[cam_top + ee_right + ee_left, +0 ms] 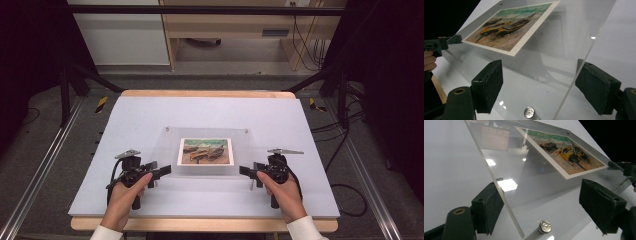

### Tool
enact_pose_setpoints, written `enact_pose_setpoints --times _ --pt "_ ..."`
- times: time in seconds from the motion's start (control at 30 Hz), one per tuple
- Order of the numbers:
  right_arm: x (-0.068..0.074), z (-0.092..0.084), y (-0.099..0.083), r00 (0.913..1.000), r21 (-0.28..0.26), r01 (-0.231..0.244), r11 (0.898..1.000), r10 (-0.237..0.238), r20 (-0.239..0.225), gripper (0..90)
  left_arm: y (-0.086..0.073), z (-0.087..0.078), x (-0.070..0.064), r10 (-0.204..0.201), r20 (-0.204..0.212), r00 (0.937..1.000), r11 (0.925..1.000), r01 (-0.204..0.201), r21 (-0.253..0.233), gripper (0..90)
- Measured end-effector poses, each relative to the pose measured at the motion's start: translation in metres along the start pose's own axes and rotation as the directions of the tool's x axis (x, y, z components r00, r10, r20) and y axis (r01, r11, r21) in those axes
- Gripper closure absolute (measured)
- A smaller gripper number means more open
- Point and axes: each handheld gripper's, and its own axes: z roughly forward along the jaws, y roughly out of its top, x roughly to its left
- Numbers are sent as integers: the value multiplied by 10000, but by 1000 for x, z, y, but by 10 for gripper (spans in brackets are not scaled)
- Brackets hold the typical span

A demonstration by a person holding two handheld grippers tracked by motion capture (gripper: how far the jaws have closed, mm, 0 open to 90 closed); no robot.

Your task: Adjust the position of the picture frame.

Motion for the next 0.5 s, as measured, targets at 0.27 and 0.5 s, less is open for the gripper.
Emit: enact_pose_setpoints --times 0.27,0.5 --pt "-1 0 1 10000 77 -7 10000 7 -18 238 1 -1 1 -12 51 10000 10000 12 70 215" --pt "-1 0 3 10000 183 72 9998 -71 -25 242 3 -2 2 -31 67 10000 9999 29 171 229"
